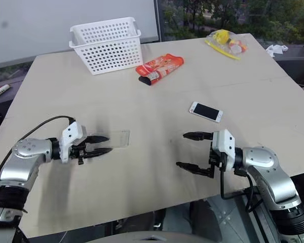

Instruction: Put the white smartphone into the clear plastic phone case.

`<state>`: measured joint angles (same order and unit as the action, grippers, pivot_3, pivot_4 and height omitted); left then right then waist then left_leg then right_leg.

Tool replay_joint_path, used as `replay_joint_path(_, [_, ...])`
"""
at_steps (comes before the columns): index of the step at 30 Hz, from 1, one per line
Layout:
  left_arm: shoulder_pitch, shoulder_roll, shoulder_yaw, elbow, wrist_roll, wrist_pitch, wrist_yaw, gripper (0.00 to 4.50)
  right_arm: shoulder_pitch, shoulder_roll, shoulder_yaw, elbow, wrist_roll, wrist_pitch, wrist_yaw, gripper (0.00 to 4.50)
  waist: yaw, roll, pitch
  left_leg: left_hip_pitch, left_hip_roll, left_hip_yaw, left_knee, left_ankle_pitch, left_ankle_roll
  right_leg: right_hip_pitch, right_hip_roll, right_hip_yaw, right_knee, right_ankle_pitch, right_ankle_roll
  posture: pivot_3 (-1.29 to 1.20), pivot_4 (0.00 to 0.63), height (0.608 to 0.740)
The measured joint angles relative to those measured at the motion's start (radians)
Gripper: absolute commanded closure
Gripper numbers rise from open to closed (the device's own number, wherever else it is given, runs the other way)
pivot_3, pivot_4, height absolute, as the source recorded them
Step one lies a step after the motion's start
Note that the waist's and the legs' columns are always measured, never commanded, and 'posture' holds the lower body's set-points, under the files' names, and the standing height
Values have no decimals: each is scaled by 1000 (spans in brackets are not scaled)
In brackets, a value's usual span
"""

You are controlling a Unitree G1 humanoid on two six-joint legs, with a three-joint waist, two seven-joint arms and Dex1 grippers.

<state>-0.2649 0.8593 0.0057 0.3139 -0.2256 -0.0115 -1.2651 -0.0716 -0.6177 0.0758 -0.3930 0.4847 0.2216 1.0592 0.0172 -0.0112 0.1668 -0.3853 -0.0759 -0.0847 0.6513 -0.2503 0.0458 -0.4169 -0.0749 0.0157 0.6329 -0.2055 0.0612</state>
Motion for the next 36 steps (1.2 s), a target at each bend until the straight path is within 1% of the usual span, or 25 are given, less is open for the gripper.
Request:
replay_joint_path(1, [-12,-7,-11,5,5,-7,-6,4020,1,0,-1,-7,0,6,-5,0,0,1,-1,0,0,0,0,0,0,1,0,1,0,0,0,0,150,740])
replay_joint_path(2, [-16,-15,-16,4,5,-4,-13,4446,5,-2,-3,-13,0,11,-12,0,-1,1,-1,0,0,0,0,0,0,2,0,1,0,0,0,0,150,740])
replay_joint_path(5, [-17,-25,-23,-16,3,28,-21,4481,7,-6,-10,-21,1,16,-24,0,0,2,-1,1,0,-1,1,0,0,2,0,0,0,0,-1,0,150,740])
replay_joint_path(8, [-11,-32,-44,-85,3,97,-22,4481,7,-11,-16,-21,3,18,-33,0,0,2,-1,1,0,0,1,1,2,3,-1,-1,0,0,0,0,150,740])
replay_joint_path(11, [3,-56,-90,-214,-8,185,-27,4481,5,-28,-29,-11,1,18,-39,0,1,2,-1,-1,-1,0,1,1,3,3,-1,-1,-3,0,0,0,150,740])
replay_joint_path(14, [4,-130,-164,-333,-16,282,-15,4481,-11,-44,-66,47,-5,15,-43,0,1,2,-1,-2,-2,0,1,1,4,3,-2,-1,-6,0,0,0,150,740])
replay_joint_path(16, [-9,-219,-231,-375,-12,329,17,4481,-25,-56,-94,97,-17,13,-50,0,1,2,-1,-3,-3,0,1,0,5,3,-3,-1,-7,1,1,0,150,740])
replay_joint_path(18, [-25,-270,-274,-385,0,344,41,4481,-27,-69,-99,134,-50,6,-69,0,0,2,-1,-3,-3,0,1,0,5,3,-2,-1,-7,1,1,0,150,740])
replay_joint_path(20, [-41,-297,-299,-385,14,350,56,4481,-27,-80,-100,178,-101,3,-100,0,1,2,-1,-3,-3,-1,0,0,5,3,-3,-2,-6,0,1,0,150,740])
replay_joint_path(21, [-45,-321,-312,-379,27,351,73,3947,-29,-89,-100,211,-137,-4,-119,0,1,2,-1,-3,-3,-1,1,0,5,3,-3,-2,-6,0,1,0,150,740])
replay_joint_path(23, [-49,-353,-328,-378,38,349,94,3237,-52,-90,-100,274,-161,-4,-134,0,1,2,-1,-3,-4,0,1,1,5,3,-3,-2,-7,1,1,0,150,740])
replay_joint_path(24, [-51,-375,-337,-379,44,349,107,2714,-83,-84,-100,314,-163,2,-139,0,0,2,-1,-3,-5,1,1,1,5,3,-3,-2,-6,1,1,0,150,740])
replay_joint_path(25, [-53,-382,-345,-381,46,348,115,2215,-105,-82,-101,337,-163,7,-143,0,0,2,-1,-3,-5,1,2,1,5,4,-3,-2,-6,1,1,0,150,740])
replay_joint_path(27, [-52,-385,-351,-386,46,348,119,1402,-162,-86,-94,407,-189,4,-145,0,-1,2,-1,-2,-5,1,2,1,6,4,-3,-2,-6,1,2,0,150,740])
replay_joint_path(29, [-51,-380,-346,-396,42,356,123,358,-209,-86,-85,471,-216,-12,-147,0,-1,2,-1,-1,-5,1,2,1,6,4,-3,-3,-6,1,2,0,150,740])
replay_joint_path(30, [-52,-368,-340,-415,30,380,124,15,-263,-80,-75,542,-234,-20,-146,0,-4,2,-1,-1,-5,1,3,1,6,4,-2,-2,-6,2,1,0,150,740])
replay_joint_path(32, [-54,-325,-305,-454,-4,454,128,15,-369,-74,-65,679,-263,-46,-132,0,-14,2,0,-1,-3,1,3,1,6,3,3,-1,-5,3,0,0,150,740])
replay_joint_path(36, [-79,-252,-190,-564,-98,585,144,15,-523,-44,-28,898,-319,-94,-87,0,-28,1,0,-2,0,1,1,2,4,2,4,-2,-6,3,0,0,150,740])
